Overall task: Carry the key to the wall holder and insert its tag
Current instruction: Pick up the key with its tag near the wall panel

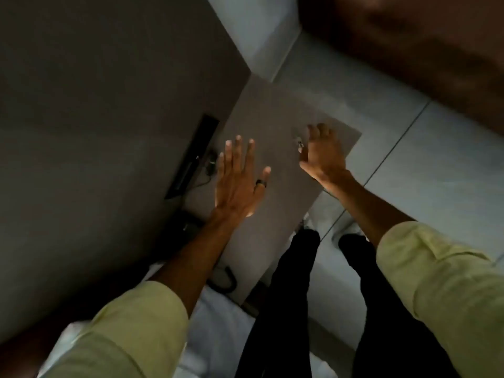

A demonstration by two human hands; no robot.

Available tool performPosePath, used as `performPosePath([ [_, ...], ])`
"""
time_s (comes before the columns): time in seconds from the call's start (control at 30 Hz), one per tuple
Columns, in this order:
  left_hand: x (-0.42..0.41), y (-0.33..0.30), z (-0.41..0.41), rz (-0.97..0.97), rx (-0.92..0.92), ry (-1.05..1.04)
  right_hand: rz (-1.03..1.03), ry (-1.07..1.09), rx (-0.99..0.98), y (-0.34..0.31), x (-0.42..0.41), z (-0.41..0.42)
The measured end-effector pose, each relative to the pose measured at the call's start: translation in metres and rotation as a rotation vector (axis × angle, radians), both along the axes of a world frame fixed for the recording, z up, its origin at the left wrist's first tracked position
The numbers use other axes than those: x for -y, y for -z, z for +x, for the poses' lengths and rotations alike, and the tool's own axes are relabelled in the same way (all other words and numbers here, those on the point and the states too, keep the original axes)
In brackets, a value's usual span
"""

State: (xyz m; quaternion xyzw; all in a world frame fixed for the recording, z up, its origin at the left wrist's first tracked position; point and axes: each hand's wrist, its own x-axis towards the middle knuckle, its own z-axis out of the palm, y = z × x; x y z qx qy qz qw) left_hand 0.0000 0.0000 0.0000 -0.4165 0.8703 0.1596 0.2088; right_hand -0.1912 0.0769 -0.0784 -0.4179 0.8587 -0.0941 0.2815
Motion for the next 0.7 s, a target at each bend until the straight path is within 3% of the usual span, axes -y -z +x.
performPosePath([
  [0.23, -0.004, 0.070, -0.010, 0.067, -0.017, 0.050, 0.099, 0.093, 0.051, 0.069, -0.002, 0.011],
  [0.37, -0.008, 0.073, -0.022, 0.041, -0.037, 0.072, 0.159, 0.079, 0.137, 0.065, 0.012, -0.001],
  [0.53, -0.019, 0.029, -0.045, -0.040, -0.092, 0.092, 0.230, 0.131, 0.242, 0.009, 0.004, -0.031],
  [0.7, -0.042, -0.066, -0.092, -0.089, -0.258, 0.148, 0.134, 0.145, 0.159, -0.115, -0.037, -0.072],
])
